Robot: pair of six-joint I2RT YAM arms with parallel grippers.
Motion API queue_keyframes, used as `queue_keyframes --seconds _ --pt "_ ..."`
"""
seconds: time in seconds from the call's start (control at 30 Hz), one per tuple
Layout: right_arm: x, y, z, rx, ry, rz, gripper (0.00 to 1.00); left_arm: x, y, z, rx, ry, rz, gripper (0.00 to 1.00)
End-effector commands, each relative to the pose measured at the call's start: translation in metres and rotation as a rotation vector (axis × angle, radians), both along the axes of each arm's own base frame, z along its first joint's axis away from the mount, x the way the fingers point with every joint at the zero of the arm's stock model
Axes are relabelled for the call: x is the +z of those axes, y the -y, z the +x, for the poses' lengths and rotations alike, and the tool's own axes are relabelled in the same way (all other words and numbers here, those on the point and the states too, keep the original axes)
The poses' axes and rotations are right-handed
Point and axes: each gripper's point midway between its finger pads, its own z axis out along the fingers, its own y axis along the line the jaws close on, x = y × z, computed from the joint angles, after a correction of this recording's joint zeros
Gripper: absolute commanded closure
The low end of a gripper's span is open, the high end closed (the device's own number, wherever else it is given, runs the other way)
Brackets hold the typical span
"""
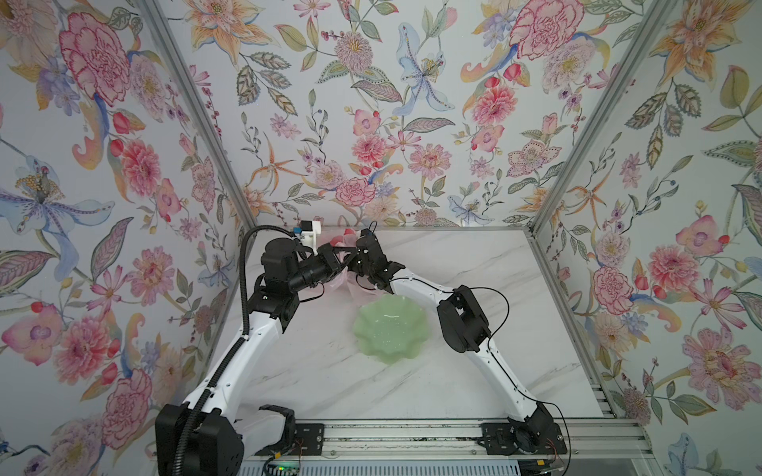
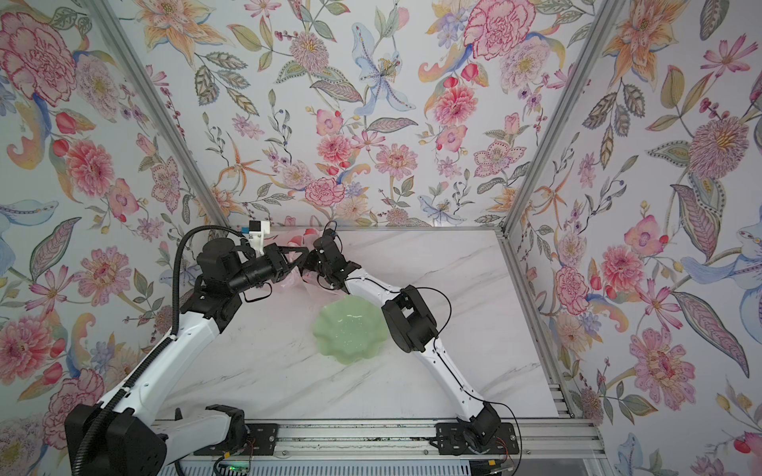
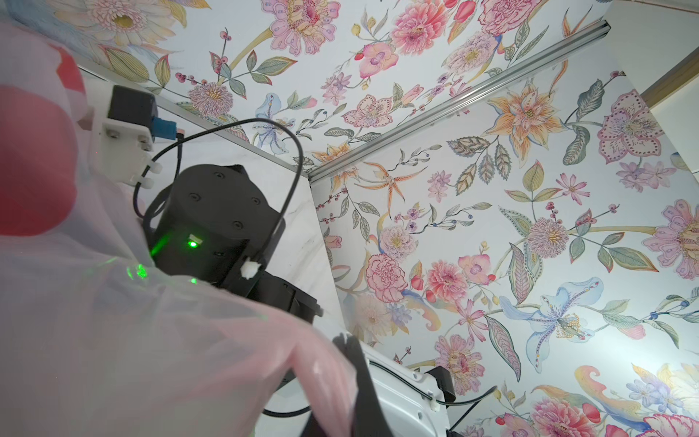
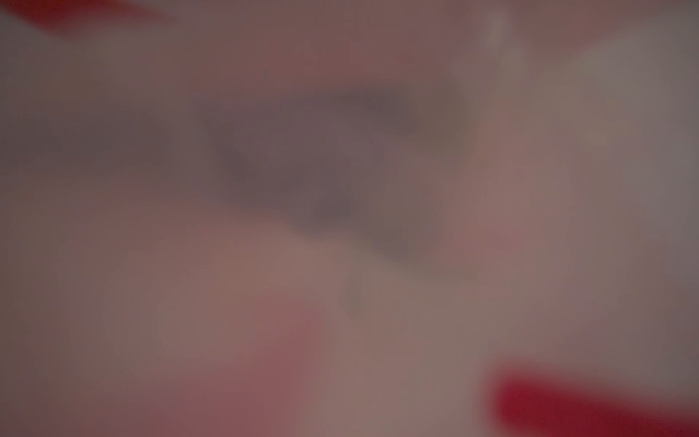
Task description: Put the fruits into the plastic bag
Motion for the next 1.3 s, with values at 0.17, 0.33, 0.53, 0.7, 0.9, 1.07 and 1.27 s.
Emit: queue_keyframes --seconds 0.17,0.33,0.53,0.7,0.9,1.07,1.27 --pt "0.054 0.008 0.018 0.039 0.093 0.081 0.26 -0.011 -0.032 -0.004 0.105 -0.027 0.001 1.0" --pt "0.083 0.02 0.016 0.111 0.137 0.032 0.01 -0.022 -0.05 0.001 0.177 -0.059 0.031 1.0" --pt "0.083 0.049 0.002 0.18 0.041 -0.081 0.01 -0.029 -0.069 0.006 0.252 -0.087 0.079 1.0" --pt "0.076 0.068 -0.024 0.287 -0.004 -0.211 0.01 -0.04 -0.084 0.004 0.304 -0.126 0.148 1.0" --pt "0.06 0.062 -0.056 0.491 0.067 -0.389 0.01 -0.051 -0.091 0.001 0.327 -0.162 0.164 1.0" --pt "0.045 0.054 -0.074 0.598 0.255 -0.618 0.03 -0.06 -0.097 -0.002 0.352 -0.203 0.197 1.0" --pt "0.035 0.032 -0.11 0.759 0.428 -0.75 0.05 -0.066 -0.1 -0.008 0.362 -0.232 0.218 1.0"
